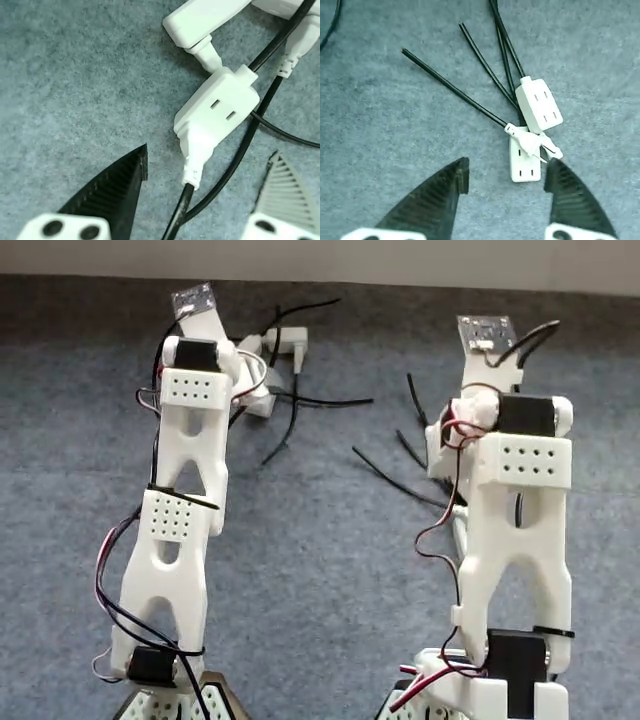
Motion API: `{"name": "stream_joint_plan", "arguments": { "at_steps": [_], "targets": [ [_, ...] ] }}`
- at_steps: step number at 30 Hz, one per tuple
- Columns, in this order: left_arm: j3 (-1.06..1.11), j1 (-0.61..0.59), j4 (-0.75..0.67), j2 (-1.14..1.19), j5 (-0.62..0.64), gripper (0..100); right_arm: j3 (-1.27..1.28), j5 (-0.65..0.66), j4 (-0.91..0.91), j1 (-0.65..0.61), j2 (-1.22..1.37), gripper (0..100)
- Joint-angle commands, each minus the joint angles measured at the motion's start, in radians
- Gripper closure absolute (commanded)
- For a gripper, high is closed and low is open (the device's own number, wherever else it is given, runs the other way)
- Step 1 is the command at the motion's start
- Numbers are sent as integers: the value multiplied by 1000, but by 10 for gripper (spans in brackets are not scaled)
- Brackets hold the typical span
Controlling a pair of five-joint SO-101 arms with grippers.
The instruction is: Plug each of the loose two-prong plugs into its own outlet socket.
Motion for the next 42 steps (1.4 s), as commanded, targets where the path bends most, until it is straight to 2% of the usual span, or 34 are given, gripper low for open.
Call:
{"name": "stream_joint_plan", "arguments": {
  "at_steps": [1, 6, 11, 14, 17, 24, 26, 28, 32, 38, 42],
  "targets": [
    [-36, 16, 11, -24, 9, 643, -1, 150, 2, 74, -22, 689],
    [-36, 16, 11, -13, 9, 645, 113, 213, -142, 188, -13, 689],
    [-35, 13, 11, -8, 9, 646, 283, 328, -380, 188, 136, 689],
    [-33, 2, 11, -1, 9, 646, 271, 390, -481, 200, 265, 689],
    [-35, -2, -29, 47, 9, 646, 194, 453, -466, 209, 374, 689],
    [-36, 4, -72, 73, 9, 646, 76, 451, -470, 211, 653, 699],
    [-36, 4, -74, 74, 9, 646, 27, 436, -467, 209, 713, 747],
    [-36, 4, -74, 74, 9, 646, -21, 365, -464, 211, 743, 820],
    [-36, 4, -75, 76, 9, 646, -97, 290, -435, 211, 742, 923],
    [-36, 4, -75, 76, 9, 646, -314, 285, -225, 185, 654, 929],
    [-36, 4, -77, 74, 9, 646, -498, 184, -91, 142, 595, 929]
  ]
}}
